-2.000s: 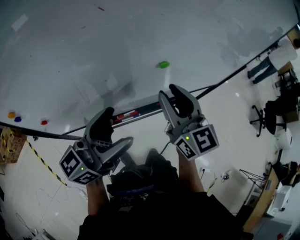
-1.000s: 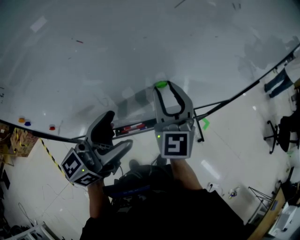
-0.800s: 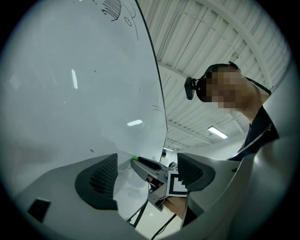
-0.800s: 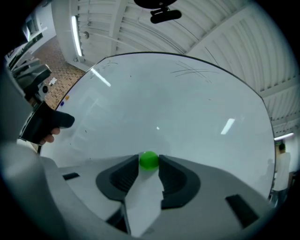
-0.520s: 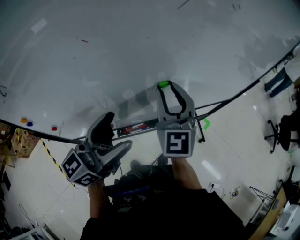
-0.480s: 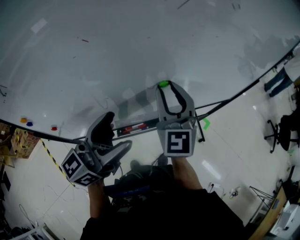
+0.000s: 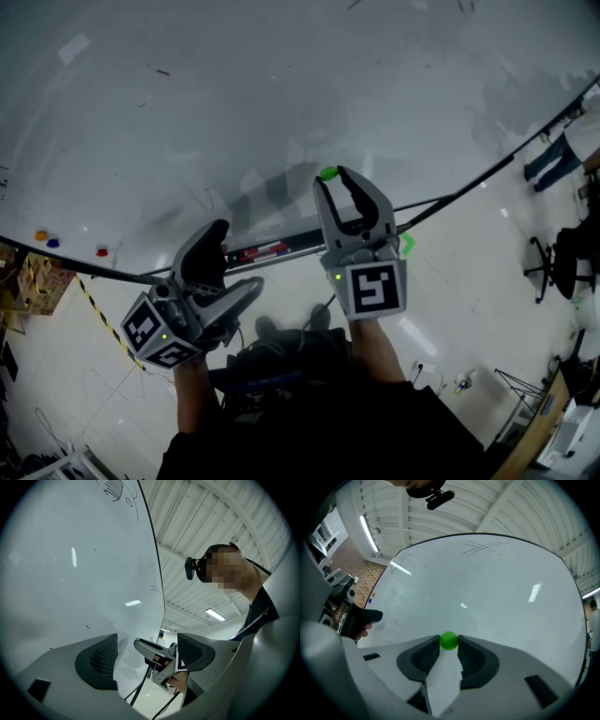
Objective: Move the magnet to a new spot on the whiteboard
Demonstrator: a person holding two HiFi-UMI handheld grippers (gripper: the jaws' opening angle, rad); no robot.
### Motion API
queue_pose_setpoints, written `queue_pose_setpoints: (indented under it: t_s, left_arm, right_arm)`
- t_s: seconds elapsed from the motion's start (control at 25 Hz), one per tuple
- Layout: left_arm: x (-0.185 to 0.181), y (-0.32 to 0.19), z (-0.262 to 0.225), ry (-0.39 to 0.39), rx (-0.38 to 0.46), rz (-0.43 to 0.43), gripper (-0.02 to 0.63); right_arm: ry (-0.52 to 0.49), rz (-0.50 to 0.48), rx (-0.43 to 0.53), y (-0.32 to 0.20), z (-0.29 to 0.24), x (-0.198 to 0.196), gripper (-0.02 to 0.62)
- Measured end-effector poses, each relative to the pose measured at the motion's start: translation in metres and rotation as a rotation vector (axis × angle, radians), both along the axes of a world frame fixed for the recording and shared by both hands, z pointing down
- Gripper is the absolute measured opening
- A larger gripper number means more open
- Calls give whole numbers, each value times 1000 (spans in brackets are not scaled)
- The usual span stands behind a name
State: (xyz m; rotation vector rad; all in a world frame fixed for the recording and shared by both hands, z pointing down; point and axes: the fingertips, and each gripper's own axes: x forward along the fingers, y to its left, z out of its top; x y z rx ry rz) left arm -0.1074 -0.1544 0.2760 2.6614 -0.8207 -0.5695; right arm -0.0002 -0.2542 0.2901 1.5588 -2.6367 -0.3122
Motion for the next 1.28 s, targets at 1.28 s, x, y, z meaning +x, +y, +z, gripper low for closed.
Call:
queue_pose_setpoints:
  t_s: [1.28]
  left_arm:
    - [6,0,5,-7,-29,-24,393]
  right_arm:
    - [-170,-232,-90,42,-8,14,147]
